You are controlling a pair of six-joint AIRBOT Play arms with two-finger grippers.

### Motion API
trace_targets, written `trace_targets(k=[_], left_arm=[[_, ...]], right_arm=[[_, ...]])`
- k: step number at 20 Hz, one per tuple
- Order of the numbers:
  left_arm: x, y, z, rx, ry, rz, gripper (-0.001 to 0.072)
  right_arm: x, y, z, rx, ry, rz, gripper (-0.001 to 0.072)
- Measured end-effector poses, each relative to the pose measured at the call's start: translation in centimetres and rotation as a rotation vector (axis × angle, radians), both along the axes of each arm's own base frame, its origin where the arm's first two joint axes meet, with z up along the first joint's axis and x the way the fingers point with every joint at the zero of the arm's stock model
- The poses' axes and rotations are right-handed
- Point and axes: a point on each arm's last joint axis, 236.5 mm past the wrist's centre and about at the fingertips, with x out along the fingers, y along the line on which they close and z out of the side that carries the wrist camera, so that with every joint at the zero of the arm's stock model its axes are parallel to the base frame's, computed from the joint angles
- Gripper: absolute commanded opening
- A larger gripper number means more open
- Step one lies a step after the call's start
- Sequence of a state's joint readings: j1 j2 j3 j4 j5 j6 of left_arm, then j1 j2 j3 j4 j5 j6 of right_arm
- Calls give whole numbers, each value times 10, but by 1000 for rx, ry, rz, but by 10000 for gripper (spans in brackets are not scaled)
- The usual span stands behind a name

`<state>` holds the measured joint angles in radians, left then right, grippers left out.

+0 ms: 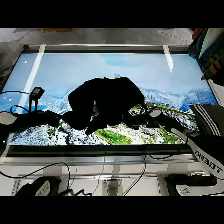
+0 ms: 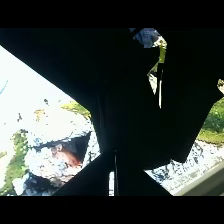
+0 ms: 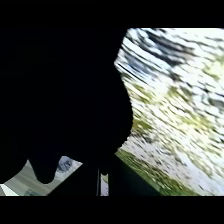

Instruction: Fold the clothes and pants, and hang the long-sleeved shirts on hangers.

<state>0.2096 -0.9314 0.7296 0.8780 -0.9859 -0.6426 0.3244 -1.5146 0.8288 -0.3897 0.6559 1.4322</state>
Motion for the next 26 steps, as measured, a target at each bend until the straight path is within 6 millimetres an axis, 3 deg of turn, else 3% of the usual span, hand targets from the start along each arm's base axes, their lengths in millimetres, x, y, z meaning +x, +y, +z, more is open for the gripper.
trace_targets(k=[5, 8, 10, 13, 15, 19, 23, 26], left_arm=[[21, 15, 8, 24, -78, 86, 11], [51, 46, 28, -22, -157, 310, 11], [70, 73, 52, -56, -238, 456, 11], [93, 121, 109, -76, -408, 629, 10], [100, 158, 155, -68, -548, 732, 10], [95, 217, 241, -30, -817, 895, 10], [85, 243, 273, 78, -932, 931, 10], [78, 258, 275, 149, -934, 940, 10]], right_arm=[[44, 6, 43, -21, -183, 41, 21], [87, -4, 88, -58, -340, 53, 20], [122, -28, 131, -83, -455, 23, 20], [167, -88, 208, -122, -615, -65, 20], [184, -137, 258, -157, -706, -126, 19], [189, -231, 341, -254, -835, -239, 19], [170, -301, 386, -411, -881, -284, 20], [143, -347, 387, -558, -817, -276, 19]])
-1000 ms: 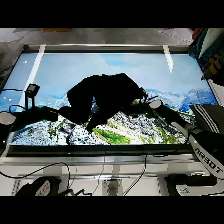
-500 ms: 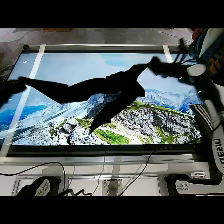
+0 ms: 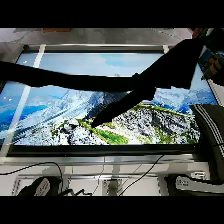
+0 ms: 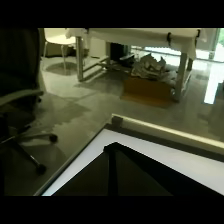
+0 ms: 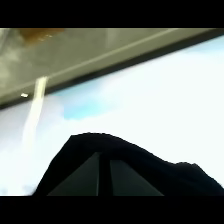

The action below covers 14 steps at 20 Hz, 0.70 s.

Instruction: Fold the clothes and pants, and hang the long-sleeved shirts on hangers.

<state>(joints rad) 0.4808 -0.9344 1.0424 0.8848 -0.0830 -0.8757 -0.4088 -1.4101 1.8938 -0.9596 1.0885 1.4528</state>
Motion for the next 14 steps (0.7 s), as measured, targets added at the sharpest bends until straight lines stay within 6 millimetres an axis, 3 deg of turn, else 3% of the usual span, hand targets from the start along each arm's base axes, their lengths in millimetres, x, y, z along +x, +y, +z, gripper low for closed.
trace_targets(k=[2, 3, 7, 10, 14], left_arm=[[-1, 5, -20, -13, 81, -17, 11], [0, 6, -39, -25, 153, -40, 11], [-13, 9, -139, -45, 545, -135, 11], [-43, 19, -200, -15, 836, -161, 11], [-72, 28, -232, 43, 1038, -178, 11]], right_arm=[[-23, -20, -20, -57, 119, -18, 19], [-36, -28, -36, -86, 199, -21, 19], [-89, -47, -94, -140, 490, -22, 19], [-130, -39, -127, -118, 664, 9, 19], [-188, -19, -159, -82, 841, 50, 19]])
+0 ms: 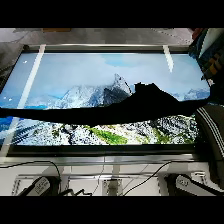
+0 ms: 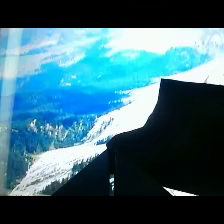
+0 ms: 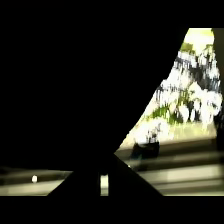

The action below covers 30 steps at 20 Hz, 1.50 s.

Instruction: Fold the clothes and pants, and hang the long-sleeved shirts on hangers.

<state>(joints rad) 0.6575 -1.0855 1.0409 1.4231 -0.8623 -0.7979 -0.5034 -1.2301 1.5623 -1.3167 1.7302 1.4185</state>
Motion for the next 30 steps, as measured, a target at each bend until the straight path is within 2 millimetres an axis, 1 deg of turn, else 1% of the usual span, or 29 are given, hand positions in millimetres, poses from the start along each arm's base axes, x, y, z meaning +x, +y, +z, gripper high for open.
trace_targets(k=[5, 7, 9, 11, 13, 15, 18, 23, 25, 26, 27, 28, 29, 30], left_arm=[[-26, -1, -25, 66, 181, -127, 11], [-38, -3, -39, 78, 251, -176, 11], [-49, -8, -56, 74, 311, -219, 11], [-60, -12, -71, 69, 365, -254, 12], [-69, -11, -83, 72, 416, -275, 12], [-76, -9, -91, 83, 458, -294, 12], [-84, -4, -97, 101, 500, -303, 11], [-96, 3, -100, 99, 536, -290, 13], [-101, 6, -101, 93, 543, -279, 36], [-102, 7, -101, 91, 544, -274, 184], [-103, 8, -101, 91, 545, -270, 433], [-104, 9, -101, 89, 545, -267, 541], [-104, 9, -101, 89, 544, -265, 547], [-104, 10, -101, 89, 541, -263, 547]], right_arm=[[-76, 22, -48, 32, 214, 25, 20], [-101, 29, -64, 42, 288, 33, 20], [-118, 33, -77, 49, 343, 37, 19], [-128, 35, -84, 56, 374, 40, 20], [-134, 37, -88, 58, 393, 41, 20], [-137, 37, -90, 57, 403, 42, 20], [-139, 38, -91, 61, 412, 43, 20], [-141, 38, -92, 61, 418, 43, 19], [-141, 38, -92, 62, 419, 44, 20], [-141, 38, -92, 61, 419, 44, 61], [-141, 38, -92, 62, 419, 44, 234], [-141, 38, -92, 61, 419, 43, 456], [-141, 38, -92, 61, 419, 44, 512], [-141, 38, -92, 60, 417, 43, 511]])
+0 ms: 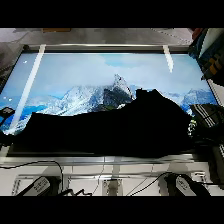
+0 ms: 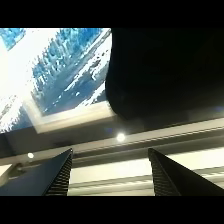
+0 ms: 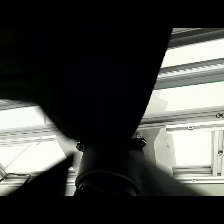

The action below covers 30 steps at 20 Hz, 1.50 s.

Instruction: Fold the clothes and pants, and hang the long-sleeved shirts on hangers.

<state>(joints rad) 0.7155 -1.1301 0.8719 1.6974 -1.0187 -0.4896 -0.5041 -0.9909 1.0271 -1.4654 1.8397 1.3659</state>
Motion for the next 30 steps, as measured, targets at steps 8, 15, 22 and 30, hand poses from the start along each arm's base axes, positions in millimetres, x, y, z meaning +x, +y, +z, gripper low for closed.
trace_targets(k=[8, 15, 22, 30], left_arm=[[16, -1, 6, -8, -92, 39, 538], [58, 11, 70, 127, -385, 91, 396], [156, -98, 133, -224, -841, 172, 402], [200, -360, 63, -721, -627, -72, 404]], right_arm=[[40, -17, -6, -76, -166, -22, 511], [153, -18, 5, -24, -587, -151, 510], [200, 8, -34, 58, -599, -114, 512], [264, 122, -63, 111, -666, 156, 611]])
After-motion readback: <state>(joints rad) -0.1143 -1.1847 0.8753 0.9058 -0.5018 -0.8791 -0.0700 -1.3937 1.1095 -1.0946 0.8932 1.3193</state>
